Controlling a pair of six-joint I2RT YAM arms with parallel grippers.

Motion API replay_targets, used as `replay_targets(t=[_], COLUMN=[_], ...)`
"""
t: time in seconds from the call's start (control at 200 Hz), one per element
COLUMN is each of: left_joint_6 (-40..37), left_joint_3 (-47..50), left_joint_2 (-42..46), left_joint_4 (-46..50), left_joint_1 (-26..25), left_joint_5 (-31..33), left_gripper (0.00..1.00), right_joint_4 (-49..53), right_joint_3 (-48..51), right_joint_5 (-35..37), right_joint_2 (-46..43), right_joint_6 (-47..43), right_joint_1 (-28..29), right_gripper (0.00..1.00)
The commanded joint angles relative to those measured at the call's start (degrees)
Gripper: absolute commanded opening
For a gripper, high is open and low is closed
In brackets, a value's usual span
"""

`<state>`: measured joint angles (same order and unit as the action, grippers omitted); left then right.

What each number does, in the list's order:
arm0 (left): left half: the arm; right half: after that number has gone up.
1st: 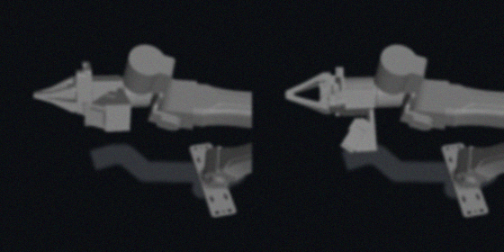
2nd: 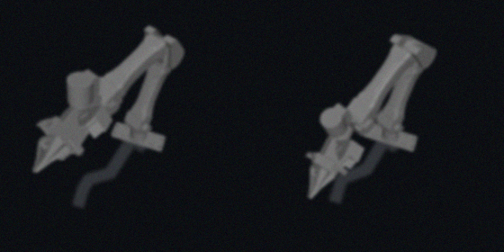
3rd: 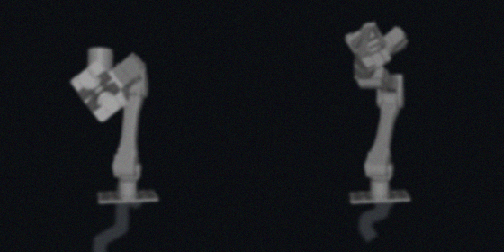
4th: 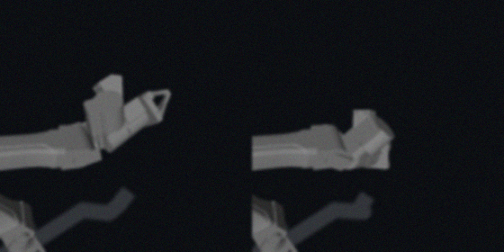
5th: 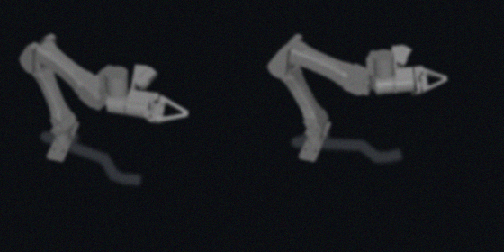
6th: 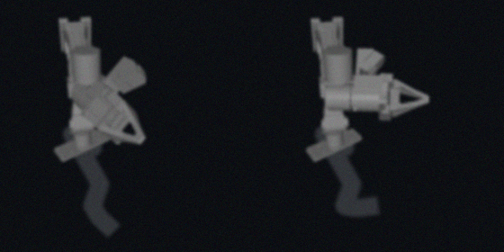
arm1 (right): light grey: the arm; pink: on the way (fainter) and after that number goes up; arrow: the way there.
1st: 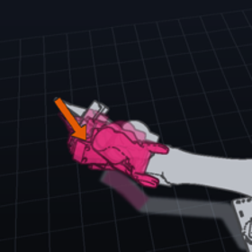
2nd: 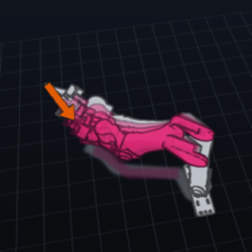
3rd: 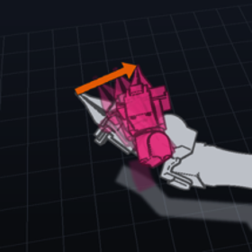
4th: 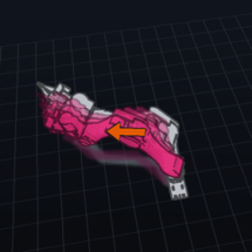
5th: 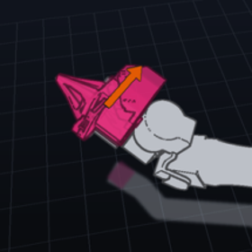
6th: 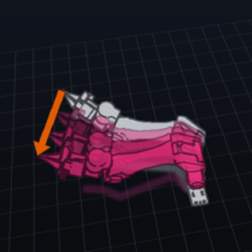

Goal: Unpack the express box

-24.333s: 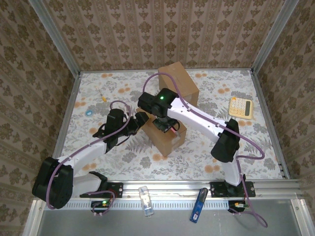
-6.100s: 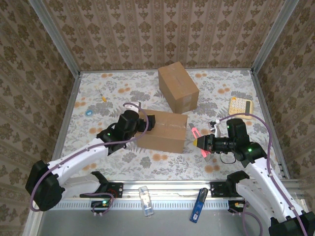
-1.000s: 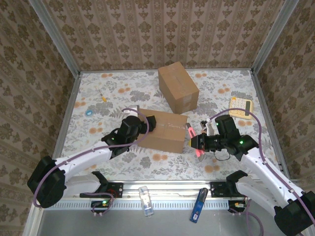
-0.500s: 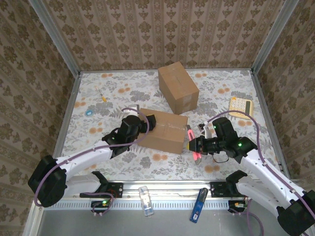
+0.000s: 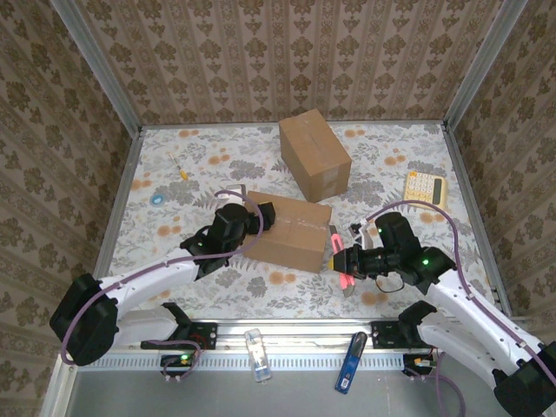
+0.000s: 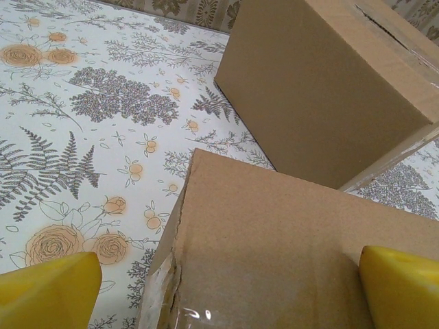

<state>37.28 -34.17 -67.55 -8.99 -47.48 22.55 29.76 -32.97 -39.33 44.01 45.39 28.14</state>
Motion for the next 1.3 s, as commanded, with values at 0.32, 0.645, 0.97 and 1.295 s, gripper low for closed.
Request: replay_targets(t=[0.32, 0.645, 0.97, 1.295], left_joint_6=[2.08, 2.16, 1.26, -0.11], left_joint_3=[5.87, 6.09, 4.72, -0.75], left_joint_2=[-6.01, -7.55, -7.51, -7.5], left_joint_4=[11.95, 11.05, 16.09, 32.2], left_joint_1=[1.13, 1.46, 1.52, 1.52], left_joint_5=[-1.08, -1.71, -3.71, -4.23], left_gripper=[0.96, 0.95, 0.95, 0.95], right_joint_4=[-1.45, -2.58, -5.19, -5.2], right_joint_3=[2.89, 5.1, 5.66, 5.21], right_joint_5=[-8.83, -8.86, -8.0, -8.17], right_joint_2=[-2.28, -5.15, -4.57, -3.32], right_joint_6=[3.42, 6.35, 7.69, 7.08], right_joint_1=[2.88, 3.98, 4.38, 4.38], right_gripper=[0.0, 0.0, 0.0, 0.0])
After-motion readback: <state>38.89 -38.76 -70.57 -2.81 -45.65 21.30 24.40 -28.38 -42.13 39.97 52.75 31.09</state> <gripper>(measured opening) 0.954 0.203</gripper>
